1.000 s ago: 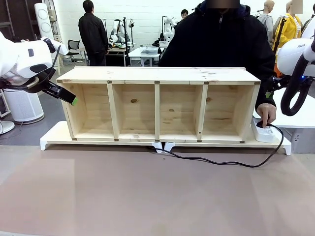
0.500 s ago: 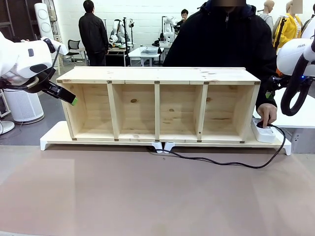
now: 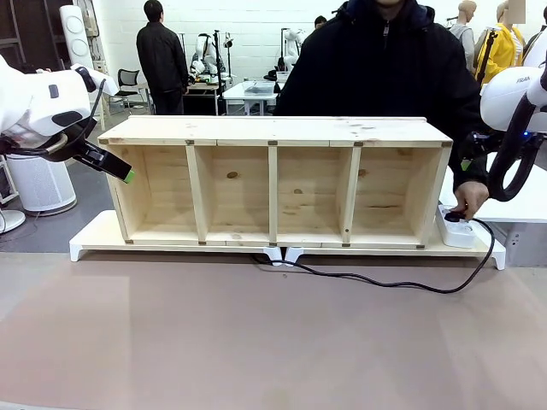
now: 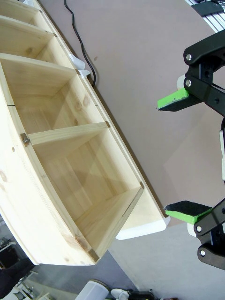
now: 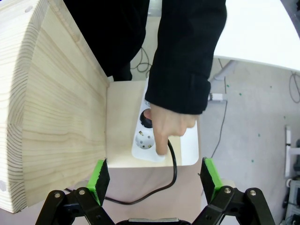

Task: Perform cable management.
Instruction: Release the Power Cable when the human grasps it.

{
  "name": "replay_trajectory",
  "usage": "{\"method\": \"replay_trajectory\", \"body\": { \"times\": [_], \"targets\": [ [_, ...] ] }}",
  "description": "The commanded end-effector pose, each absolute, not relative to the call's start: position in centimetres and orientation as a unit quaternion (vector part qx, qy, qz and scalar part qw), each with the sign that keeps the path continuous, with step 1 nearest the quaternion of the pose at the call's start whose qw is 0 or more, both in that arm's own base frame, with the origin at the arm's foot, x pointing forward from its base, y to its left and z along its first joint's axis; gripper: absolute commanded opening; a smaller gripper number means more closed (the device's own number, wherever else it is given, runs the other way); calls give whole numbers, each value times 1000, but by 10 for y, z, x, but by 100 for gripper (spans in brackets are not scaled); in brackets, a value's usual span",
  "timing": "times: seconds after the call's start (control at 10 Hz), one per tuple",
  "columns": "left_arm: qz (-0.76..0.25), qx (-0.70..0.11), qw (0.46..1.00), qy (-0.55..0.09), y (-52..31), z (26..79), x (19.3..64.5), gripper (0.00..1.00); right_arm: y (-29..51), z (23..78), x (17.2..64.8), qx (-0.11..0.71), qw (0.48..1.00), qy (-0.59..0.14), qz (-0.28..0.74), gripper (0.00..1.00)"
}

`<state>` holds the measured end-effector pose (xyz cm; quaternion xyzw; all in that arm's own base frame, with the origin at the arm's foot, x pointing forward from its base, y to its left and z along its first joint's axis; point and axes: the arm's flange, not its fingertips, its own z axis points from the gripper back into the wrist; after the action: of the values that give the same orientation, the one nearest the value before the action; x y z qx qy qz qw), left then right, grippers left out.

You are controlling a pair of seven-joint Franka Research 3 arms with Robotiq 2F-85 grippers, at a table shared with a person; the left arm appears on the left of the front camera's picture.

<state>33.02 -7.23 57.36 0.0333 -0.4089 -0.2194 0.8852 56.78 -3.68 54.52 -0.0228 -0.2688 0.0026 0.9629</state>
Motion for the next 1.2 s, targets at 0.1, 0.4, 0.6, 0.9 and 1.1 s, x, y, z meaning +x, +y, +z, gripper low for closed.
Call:
{"method": "replay_trajectory", "body": {
  "times": [0.1,0.4,0.6,0.9,1.1],
  "targets": [
    [-221,36,884,-410,-72,573,331,100,-38,545,568,-23,963,-269,1,100],
    [-221,36,884,-410,-72,573,331,100,-38,545,568,-23,963,-269,1,100],
    [-221,36,884,-410,-72,573,331,100,-38,545,568,-23,963,-269,1,100],
    [-221,36,884,-410,-72,573,331,100,-38,545,568,-23,963,-269,1,100],
    [-221,36,884,-410,-72,573,331,100,-38,545,568,-23,963,-269,1,100]
  ]
}}
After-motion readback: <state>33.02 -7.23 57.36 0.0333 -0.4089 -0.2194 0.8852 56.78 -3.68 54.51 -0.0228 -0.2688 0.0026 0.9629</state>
